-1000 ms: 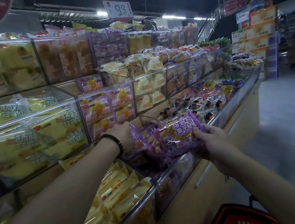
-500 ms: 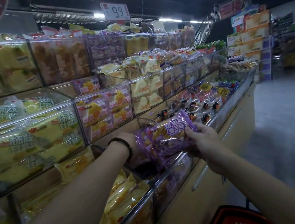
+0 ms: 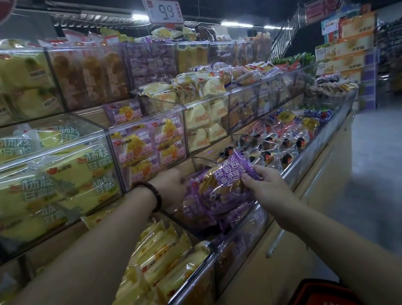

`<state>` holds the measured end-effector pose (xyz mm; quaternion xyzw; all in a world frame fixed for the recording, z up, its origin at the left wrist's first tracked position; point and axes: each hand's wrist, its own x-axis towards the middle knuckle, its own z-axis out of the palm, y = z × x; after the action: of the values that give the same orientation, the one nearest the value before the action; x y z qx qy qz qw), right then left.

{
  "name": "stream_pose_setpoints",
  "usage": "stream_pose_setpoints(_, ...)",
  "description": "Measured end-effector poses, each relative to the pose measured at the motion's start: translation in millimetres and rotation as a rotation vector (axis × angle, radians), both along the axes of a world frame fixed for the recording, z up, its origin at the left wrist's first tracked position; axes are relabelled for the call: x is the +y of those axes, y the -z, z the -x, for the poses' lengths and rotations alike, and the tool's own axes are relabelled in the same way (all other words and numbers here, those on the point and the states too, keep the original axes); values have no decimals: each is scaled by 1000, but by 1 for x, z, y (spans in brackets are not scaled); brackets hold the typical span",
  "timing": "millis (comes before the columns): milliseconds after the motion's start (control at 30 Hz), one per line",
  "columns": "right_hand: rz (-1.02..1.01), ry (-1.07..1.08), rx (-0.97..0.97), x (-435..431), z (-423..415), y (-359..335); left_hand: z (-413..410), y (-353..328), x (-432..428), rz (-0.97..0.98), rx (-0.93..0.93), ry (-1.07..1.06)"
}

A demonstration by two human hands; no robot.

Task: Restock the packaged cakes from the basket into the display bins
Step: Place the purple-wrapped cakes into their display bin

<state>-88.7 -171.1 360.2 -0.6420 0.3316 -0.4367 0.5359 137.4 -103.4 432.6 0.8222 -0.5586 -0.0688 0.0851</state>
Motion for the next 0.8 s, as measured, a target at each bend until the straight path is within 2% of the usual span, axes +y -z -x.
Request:
stream_pose_setpoints(67, 6, -6, 24, 0, -8, -1, 1, -12, 8, 147, 382, 2)
stream_pose_setpoints(100, 13, -9, 40, 1, -13, -2, 3, -17, 14, 156, 504, 29)
stream_pose_setpoints(133, 25, -9, 61, 2, -18, -2, 5, -21, 19, 132, 515, 75)
stream_pose_setpoints(233, 106, -35, 206, 5, -33, 1, 4, -17, 26, 27, 239, 182)
stream_pose_setpoints(333, 281, -23, 589, 7, -44, 3, -5, -11, 25, 10, 31, 177)
stream_pose_setpoints(400, 364, 10, 763, 11, -48, 2, -4, -6, 25, -45, -98, 186)
stream_pose_setpoints(500, 383, 83, 777, 15, -50, 1, -1, 0, 19, -39, -213, 172)
stream_pose_setpoints(567, 384, 96, 766, 16, -50, 2, 3, 1, 17, -97, -225, 140)
stream_pose_setpoints(667, 436, 47, 840, 15, -49, 5, 12, 9, 15, -168, -220, 97)
stream_pose_setpoints(800, 450, -45, 920, 13, -46, 2, 23, 21, 12, -109, -416, 97)
